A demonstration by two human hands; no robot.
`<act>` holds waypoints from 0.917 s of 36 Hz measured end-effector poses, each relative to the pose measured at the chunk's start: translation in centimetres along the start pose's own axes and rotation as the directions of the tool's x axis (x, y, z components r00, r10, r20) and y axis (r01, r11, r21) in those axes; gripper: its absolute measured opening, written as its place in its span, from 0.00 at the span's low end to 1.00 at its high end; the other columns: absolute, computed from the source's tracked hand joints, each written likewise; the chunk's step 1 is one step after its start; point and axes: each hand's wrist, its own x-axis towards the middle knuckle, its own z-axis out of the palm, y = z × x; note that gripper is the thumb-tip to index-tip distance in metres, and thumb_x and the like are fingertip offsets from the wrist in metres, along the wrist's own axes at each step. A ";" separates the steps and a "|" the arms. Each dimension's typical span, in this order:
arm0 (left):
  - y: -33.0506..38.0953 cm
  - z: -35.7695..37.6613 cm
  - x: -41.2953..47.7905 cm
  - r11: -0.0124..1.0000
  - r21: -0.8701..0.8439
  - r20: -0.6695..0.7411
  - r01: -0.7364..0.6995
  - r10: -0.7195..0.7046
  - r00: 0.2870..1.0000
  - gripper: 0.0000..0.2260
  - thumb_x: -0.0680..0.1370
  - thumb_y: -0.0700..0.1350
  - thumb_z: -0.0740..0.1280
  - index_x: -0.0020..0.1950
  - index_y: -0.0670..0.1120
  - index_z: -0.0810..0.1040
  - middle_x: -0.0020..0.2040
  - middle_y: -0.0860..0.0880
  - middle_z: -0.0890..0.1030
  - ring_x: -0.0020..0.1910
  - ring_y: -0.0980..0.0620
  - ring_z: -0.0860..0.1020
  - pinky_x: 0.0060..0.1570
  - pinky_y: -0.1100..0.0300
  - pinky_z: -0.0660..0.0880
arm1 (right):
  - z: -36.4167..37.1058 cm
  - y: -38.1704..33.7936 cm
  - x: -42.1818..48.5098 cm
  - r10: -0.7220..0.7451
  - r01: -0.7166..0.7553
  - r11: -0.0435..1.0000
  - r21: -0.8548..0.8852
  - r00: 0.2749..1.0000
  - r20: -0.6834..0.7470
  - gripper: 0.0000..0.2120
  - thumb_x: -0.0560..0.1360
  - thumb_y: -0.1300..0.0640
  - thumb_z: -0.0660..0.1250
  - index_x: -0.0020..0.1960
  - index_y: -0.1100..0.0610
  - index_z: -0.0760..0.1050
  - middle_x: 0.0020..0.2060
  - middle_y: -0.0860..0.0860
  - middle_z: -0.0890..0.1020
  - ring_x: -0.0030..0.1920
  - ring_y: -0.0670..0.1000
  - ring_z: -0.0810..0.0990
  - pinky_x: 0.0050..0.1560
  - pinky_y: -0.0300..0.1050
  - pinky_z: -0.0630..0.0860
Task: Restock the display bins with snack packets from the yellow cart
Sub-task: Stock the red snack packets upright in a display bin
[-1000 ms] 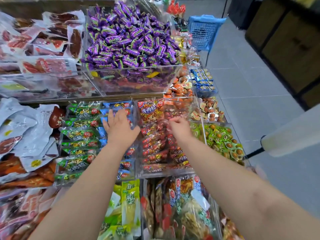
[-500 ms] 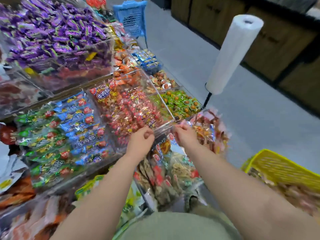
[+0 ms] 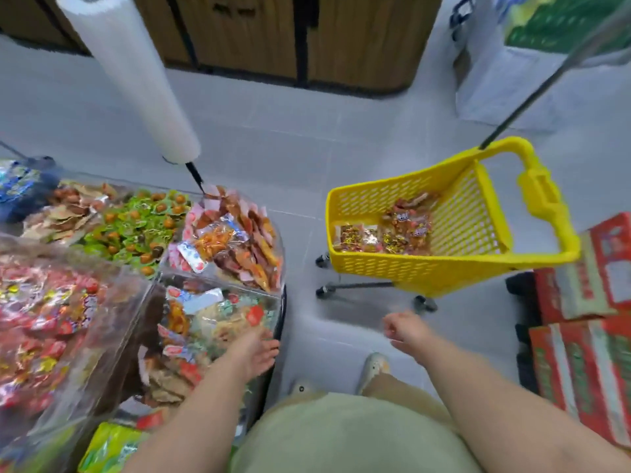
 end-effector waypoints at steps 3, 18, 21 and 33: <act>0.5 2.8 0.9 0.995 0.095 -0.026 0.009 -0.007 1.000 0.13 0.83 0.42 0.55 0.62 0.39 0.73 0.64 0.38 0.75 0.60 0.42 0.73 0.61 0.52 0.67 | -4.4 3.0 0.0 0.116 -0.111 0.990 0.087 0.992 -0.052 0.09 0.76 0.64 0.59 0.37 0.57 0.68 0.33 0.53 0.71 0.32 0.48 0.70 0.33 0.38 0.66; 2.0 16.4 3.9 0.920 0.392 -0.041 -0.017 0.036 0.999 0.10 0.81 0.38 0.56 0.40 0.42 0.69 0.35 0.43 0.71 0.31 0.48 0.65 0.26 0.62 0.68 | -20.2 9.4 5.6 0.345 -0.331 0.933 0.139 0.934 -0.088 0.07 0.77 0.62 0.60 0.40 0.56 0.67 0.34 0.52 0.73 0.31 0.49 0.72 0.33 0.39 0.65; 2.3 18.1 4.0 0.904 0.428 -0.017 -0.003 0.012 1.000 0.13 0.81 0.39 0.55 0.37 0.45 0.67 0.34 0.46 0.66 0.30 0.50 0.62 0.30 0.59 0.62 | -22.4 6.6 6.7 0.300 -0.286 0.949 0.131 0.949 -0.097 0.07 0.77 0.61 0.60 0.40 0.56 0.67 0.34 0.51 0.73 0.32 0.48 0.72 0.35 0.39 0.65; 11.3 23.8 6.6 0.782 0.622 -0.054 -0.041 0.096 0.994 0.06 0.80 0.42 0.61 0.53 0.40 0.74 0.40 0.42 0.76 0.35 0.47 0.71 0.41 0.58 0.70 | -24.9 -4.6 11.3 0.152 -0.137 0.954 0.268 0.988 -0.037 0.07 0.77 0.58 0.60 0.40 0.53 0.69 0.34 0.50 0.72 0.34 0.47 0.71 0.35 0.38 0.66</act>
